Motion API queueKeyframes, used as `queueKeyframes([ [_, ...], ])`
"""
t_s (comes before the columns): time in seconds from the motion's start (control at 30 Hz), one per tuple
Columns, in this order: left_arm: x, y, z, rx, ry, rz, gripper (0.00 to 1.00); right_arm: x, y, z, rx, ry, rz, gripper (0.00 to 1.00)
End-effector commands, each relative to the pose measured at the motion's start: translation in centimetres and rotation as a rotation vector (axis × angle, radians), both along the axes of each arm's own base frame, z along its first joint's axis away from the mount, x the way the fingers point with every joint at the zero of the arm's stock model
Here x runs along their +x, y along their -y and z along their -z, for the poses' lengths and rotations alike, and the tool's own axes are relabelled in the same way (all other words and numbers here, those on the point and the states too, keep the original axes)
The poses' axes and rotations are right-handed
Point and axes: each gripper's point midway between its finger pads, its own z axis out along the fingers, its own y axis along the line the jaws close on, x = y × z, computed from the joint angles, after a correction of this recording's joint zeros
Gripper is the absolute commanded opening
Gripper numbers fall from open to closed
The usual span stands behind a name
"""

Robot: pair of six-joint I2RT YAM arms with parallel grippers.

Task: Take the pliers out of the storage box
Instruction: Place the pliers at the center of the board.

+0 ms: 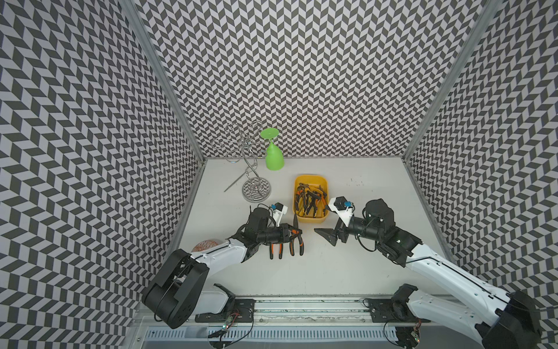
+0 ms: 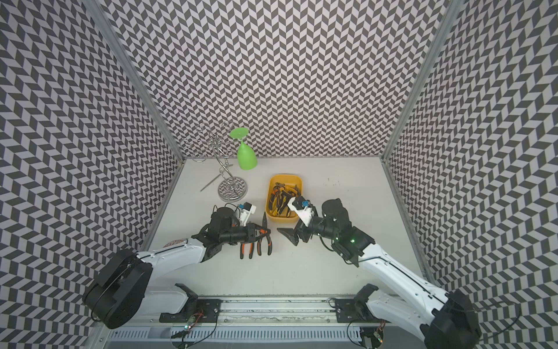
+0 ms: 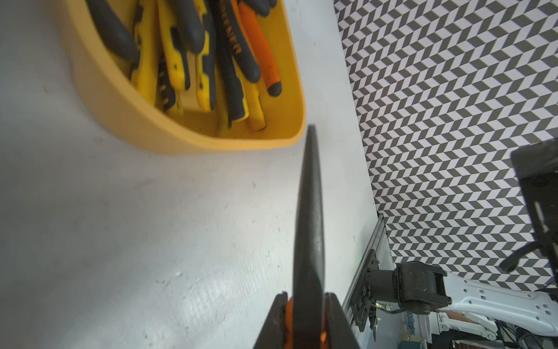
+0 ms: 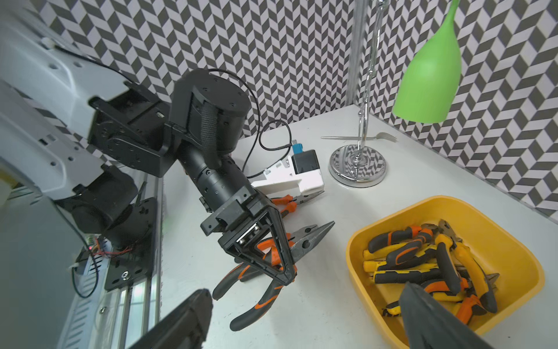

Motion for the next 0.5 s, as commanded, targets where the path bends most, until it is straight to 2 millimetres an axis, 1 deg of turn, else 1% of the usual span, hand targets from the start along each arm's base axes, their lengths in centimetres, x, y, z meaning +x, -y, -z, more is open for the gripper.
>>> queueKeyframes([
  [0.0, -0.7, 0.6, 1.1, -0.005, -0.068, 0.031, 0.01, -0.8, -0.6, -0.4, -0.010, 0.044, -0.070, 0.99],
  [0.07, -0.5, 0.4, 2.4, 0.023, -0.092, 0.005, 0.01, -0.7, -0.7, -0.4, -0.005, 0.051, -0.070, 0.99],
  [0.23, 0.0, 0.0, 4.7, 0.075, -0.125, -0.029, 0.01, -0.6, -1.1, 0.2, -0.013, 0.039, -0.076, 0.99],
  [0.47, 0.1, -0.4, 7.5, 0.149, -0.154, -0.022, 0.12, -0.6, -0.8, 1.0, -0.027, 0.031, -0.051, 0.99],
])
